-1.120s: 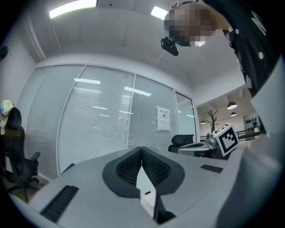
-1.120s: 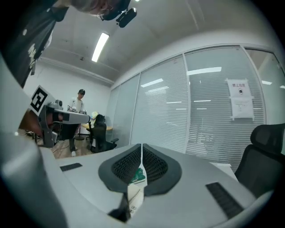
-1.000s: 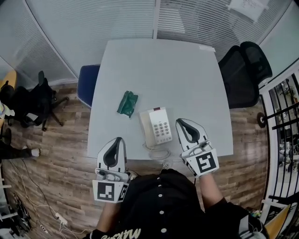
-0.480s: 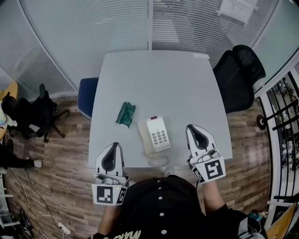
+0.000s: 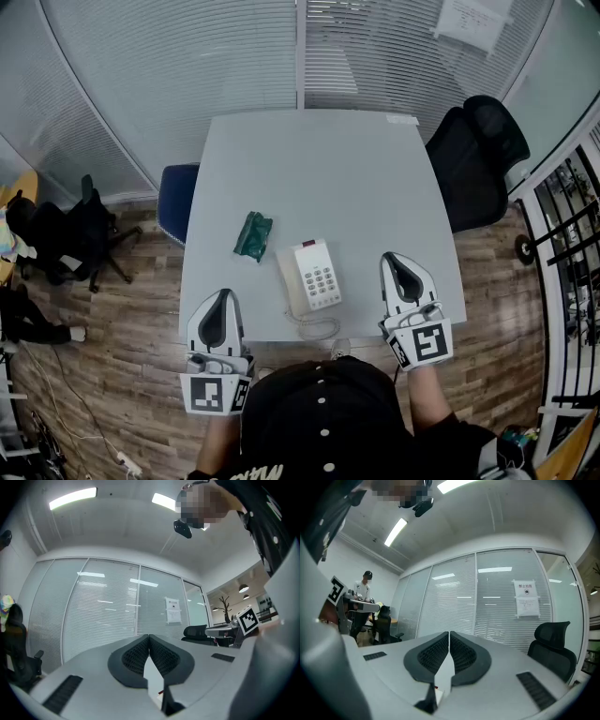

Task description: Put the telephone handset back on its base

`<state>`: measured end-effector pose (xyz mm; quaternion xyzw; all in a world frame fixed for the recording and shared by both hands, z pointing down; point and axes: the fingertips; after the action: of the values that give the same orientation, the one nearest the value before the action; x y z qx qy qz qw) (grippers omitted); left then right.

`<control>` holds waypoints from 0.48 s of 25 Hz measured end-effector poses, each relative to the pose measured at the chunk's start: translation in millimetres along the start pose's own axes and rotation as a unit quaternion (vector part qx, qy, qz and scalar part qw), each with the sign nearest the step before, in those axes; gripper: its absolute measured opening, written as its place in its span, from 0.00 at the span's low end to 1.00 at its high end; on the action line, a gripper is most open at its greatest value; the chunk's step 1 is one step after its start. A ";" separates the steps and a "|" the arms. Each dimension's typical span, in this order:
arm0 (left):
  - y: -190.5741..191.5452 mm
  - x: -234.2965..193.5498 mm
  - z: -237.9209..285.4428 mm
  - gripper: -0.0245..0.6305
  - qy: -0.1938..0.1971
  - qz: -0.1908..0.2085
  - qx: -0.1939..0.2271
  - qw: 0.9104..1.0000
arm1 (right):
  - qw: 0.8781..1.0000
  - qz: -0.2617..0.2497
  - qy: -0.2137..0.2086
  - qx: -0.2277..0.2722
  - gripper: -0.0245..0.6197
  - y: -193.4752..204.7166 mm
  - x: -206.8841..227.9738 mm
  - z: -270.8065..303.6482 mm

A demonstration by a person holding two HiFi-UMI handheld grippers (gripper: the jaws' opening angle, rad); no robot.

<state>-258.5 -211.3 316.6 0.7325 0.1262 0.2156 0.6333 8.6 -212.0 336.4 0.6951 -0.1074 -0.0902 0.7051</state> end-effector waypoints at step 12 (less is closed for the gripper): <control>3.1 -1.0 -7.5 0.06 -0.006 -0.001 -0.007 1.000 | 1.000 0.001 -0.011 -0.002 0.09 2.7 -8.5 5.5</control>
<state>-263.3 -205.7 320.2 0.7290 0.1217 0.2113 0.6397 -1.2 -214.9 339.0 0.6927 -0.1151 -0.0973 0.7053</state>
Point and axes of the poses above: the fingertips, and each gripper's own axes: z forward along the fingers, x to its right, y out of its underside, and after that the axes turned 10 degrees about z, right-handed
